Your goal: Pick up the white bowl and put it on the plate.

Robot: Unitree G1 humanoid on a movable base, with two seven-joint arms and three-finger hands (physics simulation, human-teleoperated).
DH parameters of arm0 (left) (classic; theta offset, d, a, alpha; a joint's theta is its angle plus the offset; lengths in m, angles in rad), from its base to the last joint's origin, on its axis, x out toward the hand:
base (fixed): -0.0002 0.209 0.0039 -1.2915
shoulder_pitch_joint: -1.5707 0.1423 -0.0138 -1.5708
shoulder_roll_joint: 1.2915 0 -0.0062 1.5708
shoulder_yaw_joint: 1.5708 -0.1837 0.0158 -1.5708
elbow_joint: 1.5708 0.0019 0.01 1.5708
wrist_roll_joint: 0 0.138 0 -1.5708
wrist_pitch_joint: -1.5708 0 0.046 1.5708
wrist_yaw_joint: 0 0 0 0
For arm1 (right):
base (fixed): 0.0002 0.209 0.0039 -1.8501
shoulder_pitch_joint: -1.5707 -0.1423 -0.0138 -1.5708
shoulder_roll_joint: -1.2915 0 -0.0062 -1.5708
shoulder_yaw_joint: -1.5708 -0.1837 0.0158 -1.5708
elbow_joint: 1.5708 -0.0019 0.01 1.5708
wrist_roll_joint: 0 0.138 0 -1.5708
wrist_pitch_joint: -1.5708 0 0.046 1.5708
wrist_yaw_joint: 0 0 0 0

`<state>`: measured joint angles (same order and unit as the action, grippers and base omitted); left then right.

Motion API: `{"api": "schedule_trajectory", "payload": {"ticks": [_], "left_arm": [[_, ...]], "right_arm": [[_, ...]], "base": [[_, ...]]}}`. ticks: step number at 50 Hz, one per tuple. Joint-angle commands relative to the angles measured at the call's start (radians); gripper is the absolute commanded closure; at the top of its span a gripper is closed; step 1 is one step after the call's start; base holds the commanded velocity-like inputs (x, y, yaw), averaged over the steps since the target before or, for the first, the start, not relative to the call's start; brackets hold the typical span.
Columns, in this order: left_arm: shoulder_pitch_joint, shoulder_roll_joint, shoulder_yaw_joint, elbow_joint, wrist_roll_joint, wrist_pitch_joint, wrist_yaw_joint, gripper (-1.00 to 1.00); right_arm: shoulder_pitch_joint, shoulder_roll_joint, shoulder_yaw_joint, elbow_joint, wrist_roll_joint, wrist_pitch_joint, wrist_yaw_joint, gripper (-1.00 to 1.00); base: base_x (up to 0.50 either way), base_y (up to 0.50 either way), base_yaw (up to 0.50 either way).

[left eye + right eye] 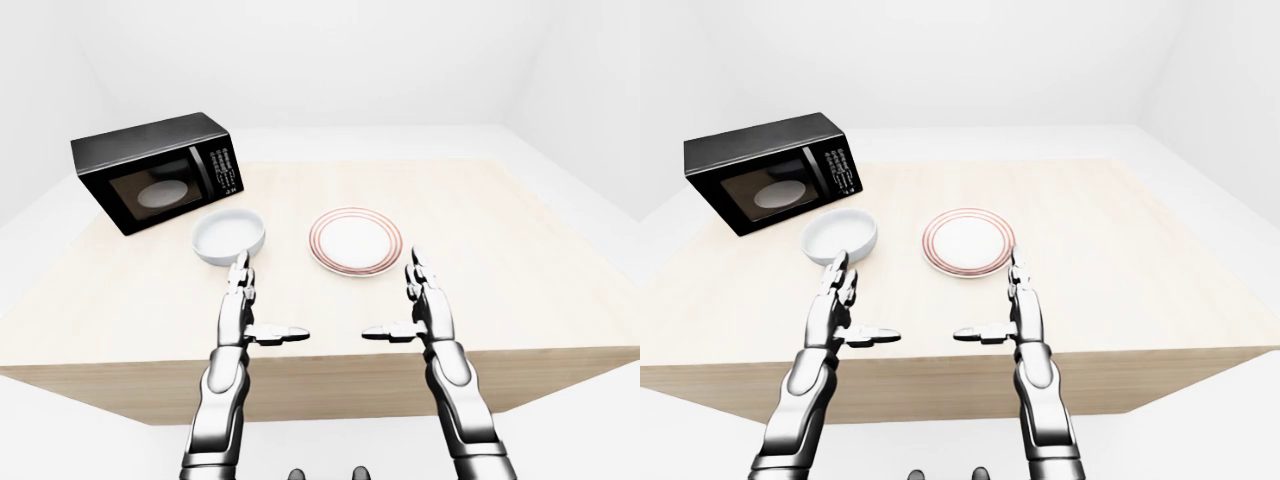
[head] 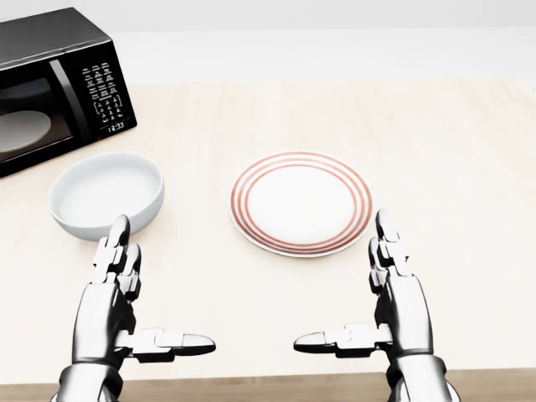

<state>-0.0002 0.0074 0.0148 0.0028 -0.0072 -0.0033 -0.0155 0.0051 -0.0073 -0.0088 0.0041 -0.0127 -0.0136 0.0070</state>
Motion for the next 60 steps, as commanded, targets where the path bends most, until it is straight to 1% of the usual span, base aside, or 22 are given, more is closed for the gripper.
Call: {"api": "schedule_trajectory", "payload": {"ticks": [1,7,8,15,22,25,28,32,33,35,39,60], "left_arm": [[-0.001,0.012,0.023,0.009,-0.011,-0.009,-0.025,-1.00],[0.002,0.012,0.023,0.002,-0.010,-0.005,-0.025,-1.00],[0.005,0.011,0.022,-0.009,-0.010,0.003,-0.025,-1.00],[0.004,0.012,0.023,-0.003,-0.010,-0.003,-0.027,-1.00],[0.004,0.012,0.024,-0.007,-0.011,0.001,-0.027,-1.00],[0.003,0.012,0.024,0.001,-0.011,-0.006,-0.027,-1.00],[0.001,0.012,0.024,0.005,-0.011,-0.009,-0.027,-1.00],[0.002,0.012,0.023,0.002,-0.010,-0.006,-0.027,-1.00],[0.001,0.012,0.024,0.008,-0.010,-0.010,-0.027,-1.00],[0.000,0.012,0.024,0.010,-0.010,-0.011,-0.027,-1.00],[-0.001,0.012,0.023,0.006,-0.010,-0.007,-0.026,-1.00],[-0.001,0.012,0.023,0.005,-0.010,-0.007,-0.026,-1.00]], "right_arm": [[0.015,-0.010,-0.010,-0.004,-0.042,-0.028,0.003,-1.00],[0.023,-0.006,-0.008,-0.006,-0.038,-0.041,0.007,-1.00],[0.021,-0.007,-0.009,0.000,-0.041,-0.047,0.005,-1.00],[0.017,-0.005,0.001,0.024,-0.059,-0.059,-0.002,-1.00],[0.017,-0.004,0.006,0.032,-0.063,-0.068,0.002,-1.00],[0.017,-0.004,0.006,0.040,-0.062,-0.074,0.003,-1.00],[0.020,-0.002,0.009,0.029,-0.063,-0.068,0.005,-1.00],[0.016,-0.002,0.010,0.048,-0.065,-0.074,0.005,-1.00],[0.016,-0.002,0.010,0.052,-0.065,-0.074,0.005,-1.00],[0.015,-0.003,0.009,0.053,-0.064,-0.074,0.006,-1.00],[0.014,-0.002,0.010,0.056,-0.064,-0.074,0.007,-1.00],[0.018,0.001,0.017,0.054,-0.060,-0.074,0.011,-1.00]], "base": [[0.00,0.00,0.00],[0.00,0.00,0.00],[0.00,0.00,0.00],[0.00,0.03,0.00],[0.00,0.31,0.00],[0.00,0.33,0.00],[0.00,0.34,0.00],[0.00,0.34,0.00],[0.00,0.34,0.00],[0.00,0.34,0.00],[0.00,0.34,0.00],[0.00,0.34,0.00]]}}
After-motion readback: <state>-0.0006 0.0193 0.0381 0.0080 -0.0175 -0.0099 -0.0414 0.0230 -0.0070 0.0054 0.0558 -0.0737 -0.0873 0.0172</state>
